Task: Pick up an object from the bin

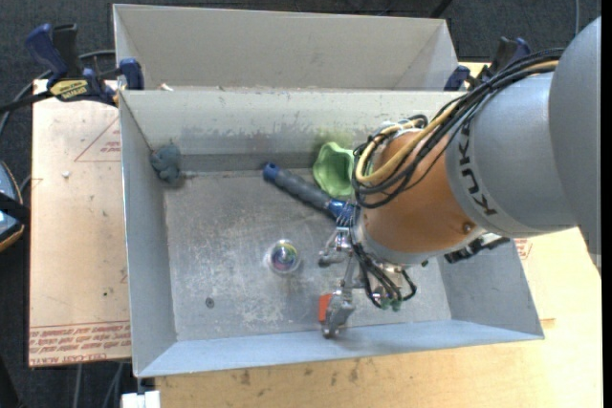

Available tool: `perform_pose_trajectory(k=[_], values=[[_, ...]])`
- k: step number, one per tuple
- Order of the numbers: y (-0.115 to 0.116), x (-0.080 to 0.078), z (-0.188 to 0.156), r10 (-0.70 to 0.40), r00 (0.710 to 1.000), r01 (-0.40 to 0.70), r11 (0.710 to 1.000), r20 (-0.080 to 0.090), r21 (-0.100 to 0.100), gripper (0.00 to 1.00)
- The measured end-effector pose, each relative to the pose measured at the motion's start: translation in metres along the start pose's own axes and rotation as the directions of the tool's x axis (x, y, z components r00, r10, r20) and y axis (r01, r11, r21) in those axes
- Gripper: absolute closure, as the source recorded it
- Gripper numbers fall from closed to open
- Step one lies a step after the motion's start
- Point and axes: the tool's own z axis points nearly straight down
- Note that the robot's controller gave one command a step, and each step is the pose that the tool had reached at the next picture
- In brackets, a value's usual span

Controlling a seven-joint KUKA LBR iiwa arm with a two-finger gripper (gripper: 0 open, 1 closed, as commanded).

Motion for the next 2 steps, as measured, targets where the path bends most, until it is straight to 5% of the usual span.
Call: perform_pose_trajectory(k=[1, 2], values=[[0.0119, -0.0056, 0.0266, -0.912, 0.41, 0.912, 0.41, 0.013, 0.009, 0.0], [0.0059, -0.0008, 0.0268, -0.959, 0.284, 0.959, 0.284, 0.013, 0.01, 0.0]])
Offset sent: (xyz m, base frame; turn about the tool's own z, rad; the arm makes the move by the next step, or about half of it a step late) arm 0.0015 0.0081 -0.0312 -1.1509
